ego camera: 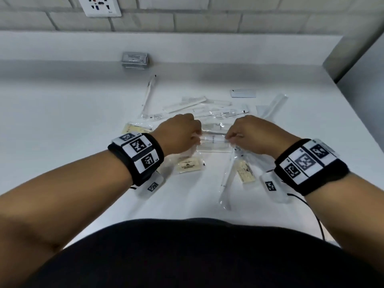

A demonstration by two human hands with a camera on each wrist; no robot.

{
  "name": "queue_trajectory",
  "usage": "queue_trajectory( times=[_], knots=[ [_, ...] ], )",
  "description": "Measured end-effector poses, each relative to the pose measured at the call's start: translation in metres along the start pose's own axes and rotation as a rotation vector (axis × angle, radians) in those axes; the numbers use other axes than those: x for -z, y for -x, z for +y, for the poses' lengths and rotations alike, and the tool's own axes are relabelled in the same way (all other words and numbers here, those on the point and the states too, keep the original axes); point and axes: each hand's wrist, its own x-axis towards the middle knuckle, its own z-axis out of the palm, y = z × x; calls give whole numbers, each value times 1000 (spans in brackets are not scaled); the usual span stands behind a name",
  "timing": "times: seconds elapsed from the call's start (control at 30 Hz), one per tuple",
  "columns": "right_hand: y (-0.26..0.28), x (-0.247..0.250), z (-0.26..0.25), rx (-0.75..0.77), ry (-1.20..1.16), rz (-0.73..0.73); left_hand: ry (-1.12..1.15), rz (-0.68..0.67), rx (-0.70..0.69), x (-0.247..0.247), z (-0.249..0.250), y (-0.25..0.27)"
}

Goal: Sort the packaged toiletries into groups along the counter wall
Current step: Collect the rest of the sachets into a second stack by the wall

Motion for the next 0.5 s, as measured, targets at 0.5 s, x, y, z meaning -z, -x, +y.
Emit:
queue_trajectory(
  times=[0.5],
  knots=[
    [56, 12, 51, -350, 158, -138, -154, -136, 110, -5, 36, -22]
  ],
)
